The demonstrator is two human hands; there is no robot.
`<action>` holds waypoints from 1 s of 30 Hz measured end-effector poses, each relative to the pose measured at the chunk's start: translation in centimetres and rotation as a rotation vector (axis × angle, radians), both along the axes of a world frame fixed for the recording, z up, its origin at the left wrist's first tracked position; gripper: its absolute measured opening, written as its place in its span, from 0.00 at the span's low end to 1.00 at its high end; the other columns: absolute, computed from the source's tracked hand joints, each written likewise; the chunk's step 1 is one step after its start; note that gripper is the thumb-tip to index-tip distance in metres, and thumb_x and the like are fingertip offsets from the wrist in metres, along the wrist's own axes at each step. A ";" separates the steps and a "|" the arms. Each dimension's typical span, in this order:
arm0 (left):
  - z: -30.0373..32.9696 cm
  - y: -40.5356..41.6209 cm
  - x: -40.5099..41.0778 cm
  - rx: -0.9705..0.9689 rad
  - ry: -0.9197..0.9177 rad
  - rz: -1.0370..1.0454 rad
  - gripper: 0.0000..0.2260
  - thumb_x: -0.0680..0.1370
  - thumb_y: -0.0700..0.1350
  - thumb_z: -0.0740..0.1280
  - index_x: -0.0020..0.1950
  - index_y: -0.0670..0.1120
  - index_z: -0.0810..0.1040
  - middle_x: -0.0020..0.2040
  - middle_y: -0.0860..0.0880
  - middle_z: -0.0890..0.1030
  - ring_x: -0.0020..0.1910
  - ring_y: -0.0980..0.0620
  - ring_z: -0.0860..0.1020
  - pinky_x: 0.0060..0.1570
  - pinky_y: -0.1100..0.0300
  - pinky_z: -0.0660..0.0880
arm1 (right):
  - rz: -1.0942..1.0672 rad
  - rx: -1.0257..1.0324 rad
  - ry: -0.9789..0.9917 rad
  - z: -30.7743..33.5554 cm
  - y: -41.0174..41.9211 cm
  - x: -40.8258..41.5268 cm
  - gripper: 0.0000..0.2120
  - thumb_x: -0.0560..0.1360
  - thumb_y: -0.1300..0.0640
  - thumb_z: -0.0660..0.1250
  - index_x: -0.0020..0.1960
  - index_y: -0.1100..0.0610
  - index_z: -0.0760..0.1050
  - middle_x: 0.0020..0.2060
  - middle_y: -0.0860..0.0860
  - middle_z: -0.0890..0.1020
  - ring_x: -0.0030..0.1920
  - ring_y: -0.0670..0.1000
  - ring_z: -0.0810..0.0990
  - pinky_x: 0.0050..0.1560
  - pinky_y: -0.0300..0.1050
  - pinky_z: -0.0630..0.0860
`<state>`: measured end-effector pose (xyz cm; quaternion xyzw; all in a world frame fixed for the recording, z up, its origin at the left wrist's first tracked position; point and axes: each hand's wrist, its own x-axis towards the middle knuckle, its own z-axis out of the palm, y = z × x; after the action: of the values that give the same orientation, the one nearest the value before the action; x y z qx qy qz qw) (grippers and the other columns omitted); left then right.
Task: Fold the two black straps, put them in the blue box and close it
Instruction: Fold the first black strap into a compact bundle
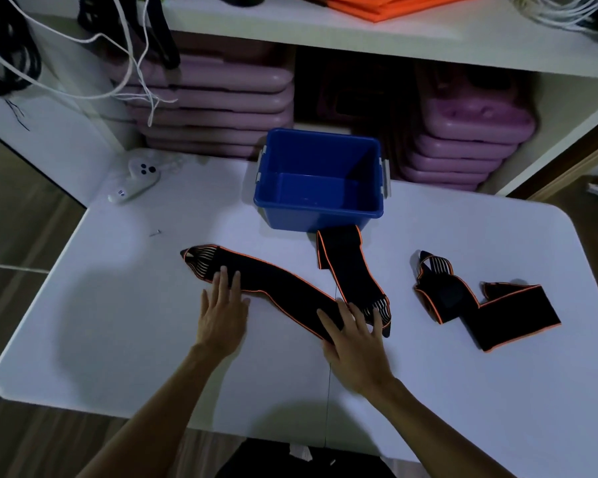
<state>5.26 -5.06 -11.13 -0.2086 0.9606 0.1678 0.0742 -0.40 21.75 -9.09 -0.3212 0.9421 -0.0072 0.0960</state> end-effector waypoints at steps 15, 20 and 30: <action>3.2 3.3 -4.1 -0.032 0.292 -0.087 0.19 0.74 0.46 0.53 0.58 0.42 0.76 0.60 0.40 0.75 0.58 0.39 0.74 0.57 0.45 0.69 | 0.033 -0.223 0.071 2.5 3.3 -1.3 0.20 0.78 0.45 0.61 0.68 0.49 0.71 0.65 0.51 0.75 0.68 0.55 0.71 0.69 0.66 0.60; 4.1 10.3 -5.0 0.090 0.216 -0.385 0.12 0.77 0.45 0.60 0.59 0.48 0.74 0.60 0.48 0.73 0.56 0.47 0.73 0.54 0.52 0.69 | -0.037 -0.281 0.068 3.1 7.9 -4.7 0.20 0.66 0.69 0.66 0.56 0.55 0.78 0.59 0.56 0.78 0.62 0.58 0.72 0.57 0.60 0.74; 5.3 20.3 -6.1 0.364 -0.036 -0.408 0.13 0.76 0.52 0.64 0.58 0.50 0.77 0.51 0.47 0.78 0.51 0.46 0.77 0.50 0.54 0.71 | -0.073 -0.340 -0.265 3.8 10.7 -6.0 0.17 0.76 0.67 0.62 0.59 0.51 0.75 0.54 0.48 0.80 0.49 0.51 0.80 0.44 0.43 0.75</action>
<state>-0.88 15.20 -5.83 0.0029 0.9354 0.3156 0.1595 -6.39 32.45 -5.26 -0.2947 0.9175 -0.2115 0.1631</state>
